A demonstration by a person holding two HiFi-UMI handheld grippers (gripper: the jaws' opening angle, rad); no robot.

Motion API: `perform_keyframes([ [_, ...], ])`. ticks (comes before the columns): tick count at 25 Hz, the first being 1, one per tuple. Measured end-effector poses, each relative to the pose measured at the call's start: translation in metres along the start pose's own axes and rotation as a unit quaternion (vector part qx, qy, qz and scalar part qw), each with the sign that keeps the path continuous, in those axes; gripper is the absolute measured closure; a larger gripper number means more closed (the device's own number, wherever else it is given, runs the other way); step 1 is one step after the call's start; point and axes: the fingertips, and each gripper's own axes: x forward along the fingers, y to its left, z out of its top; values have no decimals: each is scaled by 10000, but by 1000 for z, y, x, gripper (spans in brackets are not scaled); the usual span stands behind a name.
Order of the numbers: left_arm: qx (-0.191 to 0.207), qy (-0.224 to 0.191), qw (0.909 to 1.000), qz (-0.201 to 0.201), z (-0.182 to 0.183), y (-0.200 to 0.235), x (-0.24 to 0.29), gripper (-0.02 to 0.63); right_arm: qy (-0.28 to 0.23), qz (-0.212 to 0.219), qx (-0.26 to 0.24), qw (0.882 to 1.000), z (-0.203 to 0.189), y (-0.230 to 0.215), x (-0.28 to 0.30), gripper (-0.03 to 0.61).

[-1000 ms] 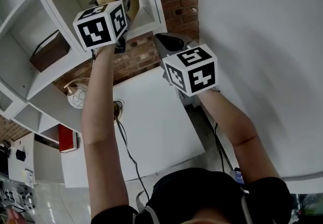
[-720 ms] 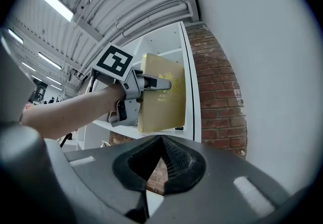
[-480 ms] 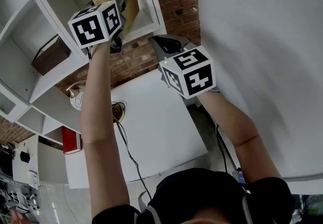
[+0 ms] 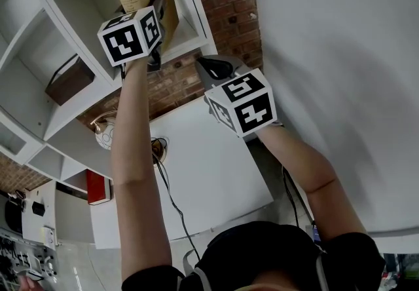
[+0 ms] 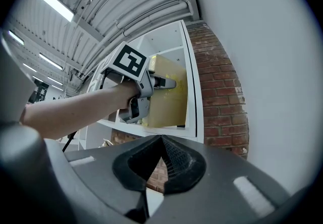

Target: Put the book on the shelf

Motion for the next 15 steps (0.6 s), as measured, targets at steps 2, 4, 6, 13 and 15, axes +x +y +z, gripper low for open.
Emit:
perform_keyframes([
  [2, 66, -83, 9999, 56, 1, 1, -1, 384, 15, -11, 10, 10000, -1, 0, 0, 581],
  [4, 130, -169, 9997, 91, -1, 1, -3, 376, 33, -24, 26, 10000, -3, -1, -1, 581],
  [6, 232, -251, 9993, 157, -5, 2, -4, 357, 66, -36, 35, 10000, -6, -2, -1, 581],
  [13, 274, -410, 9983, 316, -23, 10, -15, 260, 169, -34, 73, 9998, -19, -4, 2, 581],
  [15, 278, -457, 9980, 351, -26, 13, -21, 258, 191, -34, 128, 9997, -24, -5, 3, 581],
])
